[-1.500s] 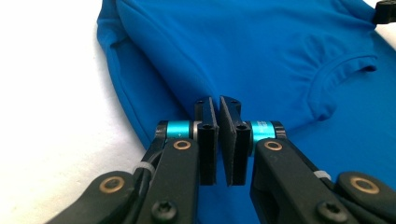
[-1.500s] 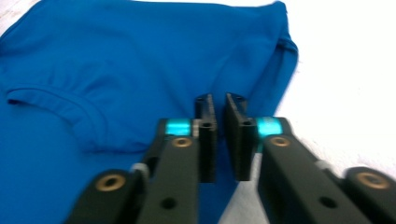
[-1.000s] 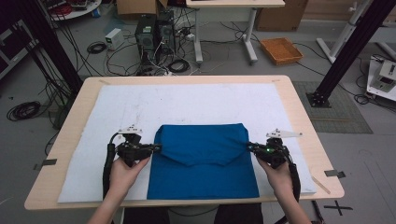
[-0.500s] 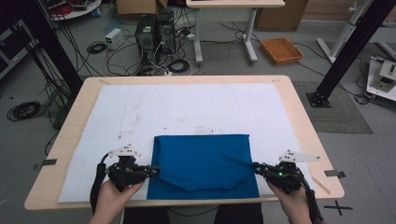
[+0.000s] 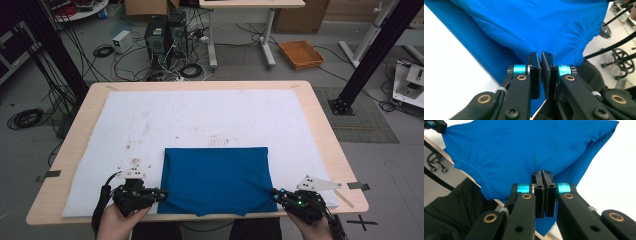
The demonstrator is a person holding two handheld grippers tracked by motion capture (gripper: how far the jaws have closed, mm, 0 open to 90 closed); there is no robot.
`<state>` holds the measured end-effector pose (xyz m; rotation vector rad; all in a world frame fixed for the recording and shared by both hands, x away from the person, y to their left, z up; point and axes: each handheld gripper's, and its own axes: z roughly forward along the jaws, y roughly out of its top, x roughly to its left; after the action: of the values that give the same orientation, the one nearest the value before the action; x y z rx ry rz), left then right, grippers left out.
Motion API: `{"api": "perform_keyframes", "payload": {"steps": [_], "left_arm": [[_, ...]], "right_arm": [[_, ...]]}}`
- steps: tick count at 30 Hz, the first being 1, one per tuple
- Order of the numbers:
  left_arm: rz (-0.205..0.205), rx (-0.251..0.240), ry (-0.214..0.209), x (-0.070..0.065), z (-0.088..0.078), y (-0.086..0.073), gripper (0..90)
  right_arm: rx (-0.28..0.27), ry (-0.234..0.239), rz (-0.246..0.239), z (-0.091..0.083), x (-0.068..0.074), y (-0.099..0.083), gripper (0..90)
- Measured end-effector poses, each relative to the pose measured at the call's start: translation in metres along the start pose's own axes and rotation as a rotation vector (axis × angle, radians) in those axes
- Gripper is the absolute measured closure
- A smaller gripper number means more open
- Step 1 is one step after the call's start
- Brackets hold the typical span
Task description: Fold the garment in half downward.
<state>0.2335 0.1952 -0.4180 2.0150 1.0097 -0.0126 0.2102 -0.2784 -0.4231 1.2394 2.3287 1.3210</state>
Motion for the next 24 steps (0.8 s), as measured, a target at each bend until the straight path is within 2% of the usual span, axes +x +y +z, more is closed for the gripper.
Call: {"api": "perform_keyframes", "payload": {"steps": [2,4,5,7,8,9,12,14,16,18,19,21,22,24], "left_arm": [[0.012,0.01,0.018,-0.001,0.002,-0.002,79.1],[0.045,0.022,0.055,-0.003,0.003,-0.003,72.0],[0.048,0.021,0.071,-0.004,0.003,-0.003,61.3],[0.06,0.014,0.088,-0.002,0.002,-0.001,59.8],[0.069,0.007,0.112,-0.001,0.001,0.001,59.8],[0.08,-0.002,0.136,0.001,0.001,0.003,57.7],[0.063,-0.042,0.168,0.011,0.002,0.014,54.8],[0.072,-0.078,0.217,0.018,0.005,0.024,53.3],[0.056,-0.111,0.245,0.028,0.01,0.033,52.1],[0.05,-0.151,0.272,0.039,0.016,0.042,51.5],[0.045,-0.16,0.286,0.045,0.019,0.047,51.5],[0.017,-0.184,0.301,0.058,0.026,0.054,51.4],[-0.005,-0.198,0.299,0.065,0.029,0.057,51.4],[-0.036,-0.213,0.312,0.076,0.037,0.062,51.4]], "right_arm": [[0.007,-0.01,-0.009,0.001,0.0,-0.001,84.0],[0.009,-0.029,-0.017,0.002,-0.001,-0.001,81.4],[-0.002,-0.055,-0.011,0.001,-0.005,0.001,74.2],[-0.014,-0.076,-0.011,0.001,-0.011,0.005,73.0],[-0.014,-0.076,-0.011,0.001,-0.011,0.005,73.0],[-0.022,-0.096,-0.015,0.001,-0.014,0.008,69.7],[-0.05,-0.134,-0.014,0.005,-0.025,0.021,66.3],[-0.081,-0.16,-0.008,0.015,-0.04,0.037,63.7],[-0.088,-0.173,-0.004,0.02,-0.045,0.042,62.4],[-0.088,-0.186,0.034,0.038,-0.061,0.057,60.2],[-0.088,-0.186,0.034,0.038,-0.061,0.057,60.2],[-0.086,-0.207,0.082,0.057,-0.076,0.069,59.7],[-0.086,-0.207,0.082,0.057,-0.076,0.069,59.7],[-0.085,-0.195,0.133,0.069,-0.088,0.073,59.5]]}}
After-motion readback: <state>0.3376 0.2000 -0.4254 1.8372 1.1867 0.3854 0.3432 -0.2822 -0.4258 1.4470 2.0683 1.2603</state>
